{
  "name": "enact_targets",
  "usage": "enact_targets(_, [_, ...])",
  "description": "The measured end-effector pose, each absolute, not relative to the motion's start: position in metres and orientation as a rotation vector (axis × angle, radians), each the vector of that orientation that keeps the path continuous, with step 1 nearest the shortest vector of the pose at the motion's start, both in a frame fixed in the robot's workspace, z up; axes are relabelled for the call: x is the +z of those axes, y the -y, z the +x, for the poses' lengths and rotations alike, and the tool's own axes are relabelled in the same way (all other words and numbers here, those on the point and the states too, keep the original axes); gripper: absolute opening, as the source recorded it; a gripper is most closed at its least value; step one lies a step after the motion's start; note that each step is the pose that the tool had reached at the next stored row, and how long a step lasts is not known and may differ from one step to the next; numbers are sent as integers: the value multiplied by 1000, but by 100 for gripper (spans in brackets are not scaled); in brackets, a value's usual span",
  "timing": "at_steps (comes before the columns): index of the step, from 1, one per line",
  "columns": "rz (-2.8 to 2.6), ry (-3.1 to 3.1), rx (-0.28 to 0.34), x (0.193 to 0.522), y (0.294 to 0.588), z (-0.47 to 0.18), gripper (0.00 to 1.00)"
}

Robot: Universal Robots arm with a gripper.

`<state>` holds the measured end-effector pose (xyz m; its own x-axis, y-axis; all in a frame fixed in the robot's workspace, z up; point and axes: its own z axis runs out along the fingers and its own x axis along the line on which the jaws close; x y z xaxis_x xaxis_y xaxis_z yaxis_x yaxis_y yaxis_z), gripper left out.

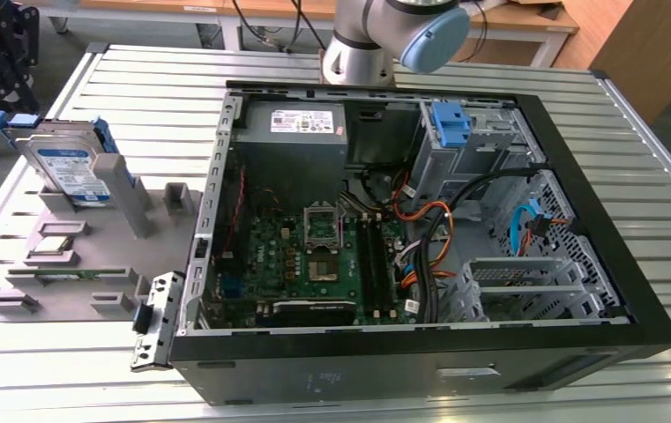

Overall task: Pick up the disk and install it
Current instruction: 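Pick up the disk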

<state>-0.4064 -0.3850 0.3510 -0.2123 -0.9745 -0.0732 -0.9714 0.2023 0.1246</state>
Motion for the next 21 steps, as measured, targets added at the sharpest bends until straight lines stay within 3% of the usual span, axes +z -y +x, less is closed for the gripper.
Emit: enact_targets(21, [1995,2386,-223,351,385,-406,10])
